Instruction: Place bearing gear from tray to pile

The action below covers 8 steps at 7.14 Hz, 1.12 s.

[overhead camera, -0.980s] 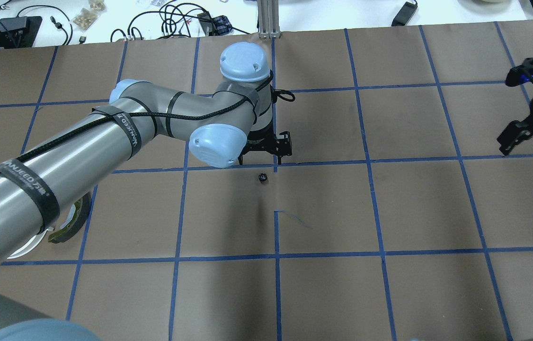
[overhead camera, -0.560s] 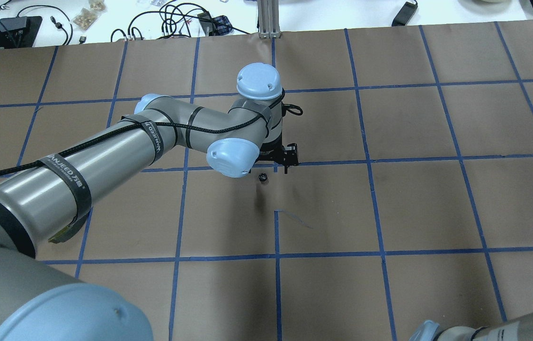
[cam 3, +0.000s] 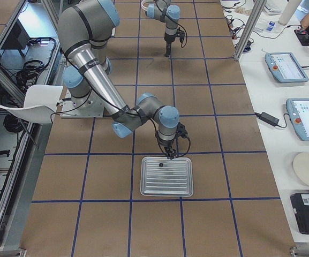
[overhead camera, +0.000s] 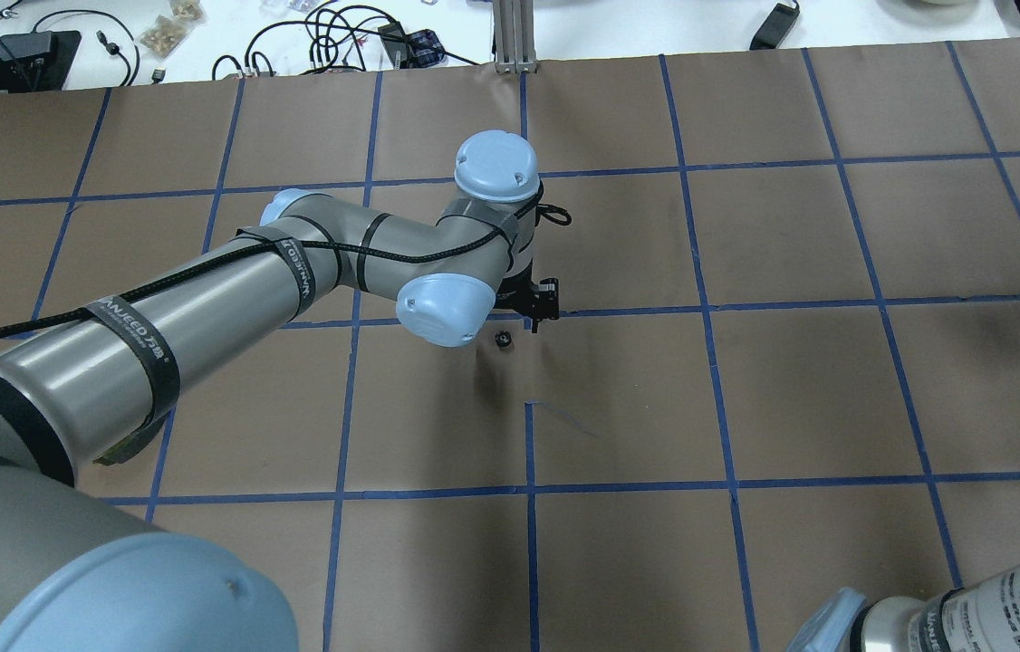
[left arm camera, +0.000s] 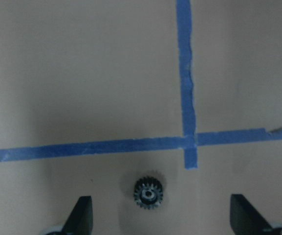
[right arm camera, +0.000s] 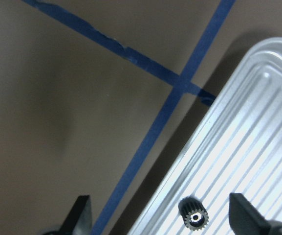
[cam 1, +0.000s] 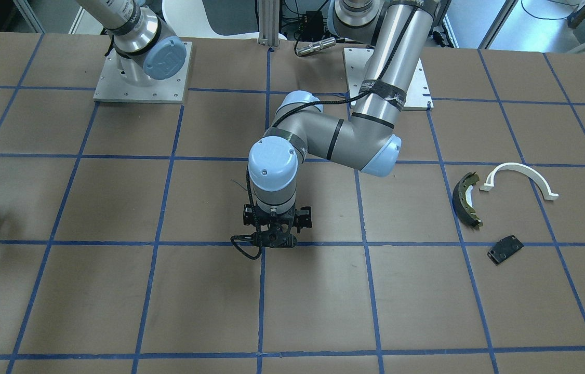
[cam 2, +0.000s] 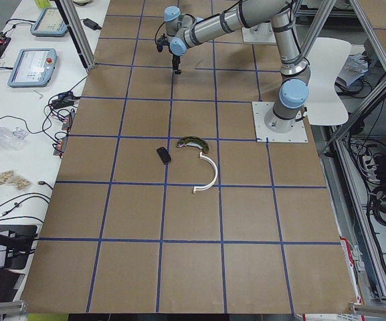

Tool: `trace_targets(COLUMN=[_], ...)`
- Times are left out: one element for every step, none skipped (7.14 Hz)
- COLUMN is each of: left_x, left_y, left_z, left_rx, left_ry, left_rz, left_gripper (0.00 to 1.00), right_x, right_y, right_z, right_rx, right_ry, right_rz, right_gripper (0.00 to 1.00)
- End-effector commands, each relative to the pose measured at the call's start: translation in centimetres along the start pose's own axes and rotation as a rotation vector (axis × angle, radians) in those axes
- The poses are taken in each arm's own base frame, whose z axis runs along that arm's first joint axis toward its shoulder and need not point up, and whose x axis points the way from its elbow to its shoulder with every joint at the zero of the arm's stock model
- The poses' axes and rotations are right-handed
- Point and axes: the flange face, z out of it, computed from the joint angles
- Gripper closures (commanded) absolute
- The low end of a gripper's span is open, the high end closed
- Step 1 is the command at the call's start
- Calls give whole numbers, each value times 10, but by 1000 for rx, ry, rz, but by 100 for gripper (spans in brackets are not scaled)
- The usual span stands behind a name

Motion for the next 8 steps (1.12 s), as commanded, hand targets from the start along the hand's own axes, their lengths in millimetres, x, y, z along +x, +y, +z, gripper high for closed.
trace_targets(left_x=[0,1,1,1,4,7,6,6], left_y=[1,0,0,0,1,2,3,4], left_z=[11,13,15,15,14,14,10,10], left_rx=[-18,-22,-25,-24,-30,-39,-34,-37], left_ry=[-2,-2,-3,0,22,45,47,46], left_rz=[-4,-7,-16,-19,-24,-53,-55,-55], left_gripper=[9,9,10,22,32,43,48,57], right_x=[11,18,21,28,37,49,48,46], right_y=[23,39,44,44,43,42,42,42], right_z=[13,13,20,27,35,29,32,39], right_rx=[12,15,14,12,13,13,13,12], right_ry=[-7,-5,-15,-16,-20,3,-5,-20], right_rz=[-48,-65,-62,-59,-59,-59,-51,-50], right_gripper=[1,2,2,2,2,2,3,4])
